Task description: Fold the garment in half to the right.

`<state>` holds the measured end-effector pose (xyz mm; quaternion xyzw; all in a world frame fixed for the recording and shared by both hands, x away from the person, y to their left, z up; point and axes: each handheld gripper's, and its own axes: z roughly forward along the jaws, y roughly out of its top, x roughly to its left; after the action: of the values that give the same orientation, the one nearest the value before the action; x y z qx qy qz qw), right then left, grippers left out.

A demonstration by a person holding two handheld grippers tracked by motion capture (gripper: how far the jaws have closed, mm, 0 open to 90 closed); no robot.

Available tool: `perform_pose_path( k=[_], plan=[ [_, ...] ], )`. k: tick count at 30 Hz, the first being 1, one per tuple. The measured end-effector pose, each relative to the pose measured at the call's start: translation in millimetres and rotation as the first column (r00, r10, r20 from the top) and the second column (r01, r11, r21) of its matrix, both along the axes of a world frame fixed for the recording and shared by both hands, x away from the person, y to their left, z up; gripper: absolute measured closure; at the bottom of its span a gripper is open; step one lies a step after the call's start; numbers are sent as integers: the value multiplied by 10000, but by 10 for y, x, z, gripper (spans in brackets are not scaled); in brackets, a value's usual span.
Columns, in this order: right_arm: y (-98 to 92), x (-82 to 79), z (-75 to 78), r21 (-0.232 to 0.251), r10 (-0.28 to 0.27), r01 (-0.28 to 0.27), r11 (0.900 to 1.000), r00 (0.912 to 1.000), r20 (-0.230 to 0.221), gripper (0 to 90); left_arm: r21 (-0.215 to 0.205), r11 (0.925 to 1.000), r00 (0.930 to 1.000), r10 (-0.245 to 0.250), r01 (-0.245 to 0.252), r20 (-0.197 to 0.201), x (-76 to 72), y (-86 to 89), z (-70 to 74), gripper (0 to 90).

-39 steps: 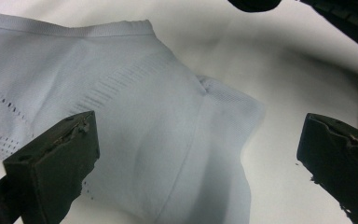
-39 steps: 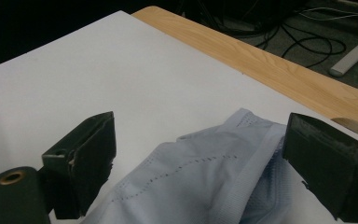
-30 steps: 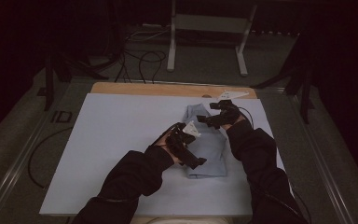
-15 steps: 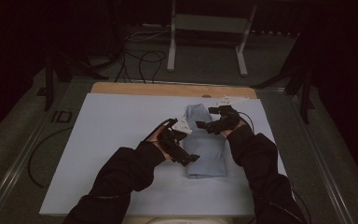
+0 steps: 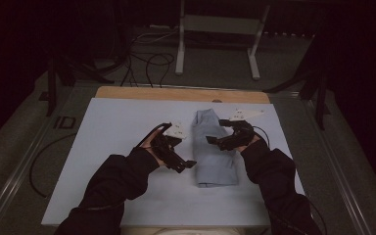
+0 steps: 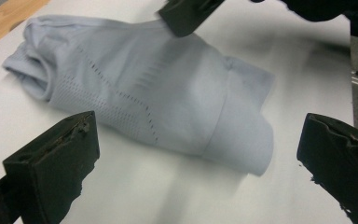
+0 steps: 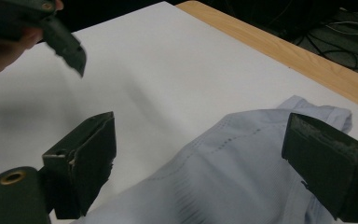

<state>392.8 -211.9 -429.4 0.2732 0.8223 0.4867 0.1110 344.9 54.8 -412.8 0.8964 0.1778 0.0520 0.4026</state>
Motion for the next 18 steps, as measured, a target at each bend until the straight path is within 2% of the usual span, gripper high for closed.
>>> perform_pose_path(
  k=[13,18],
  plan=[
    [-155,-249,-109,203,114,-112,9997,9999,-97,100,69,9987,9987,498,-499,126,-48,359,-46,0],
    [-245,-346,-139,256,20,-18,9997,10000,-73,99,92,9969,9969,781,-782,55,-90,575,-96,0]
  ],
)
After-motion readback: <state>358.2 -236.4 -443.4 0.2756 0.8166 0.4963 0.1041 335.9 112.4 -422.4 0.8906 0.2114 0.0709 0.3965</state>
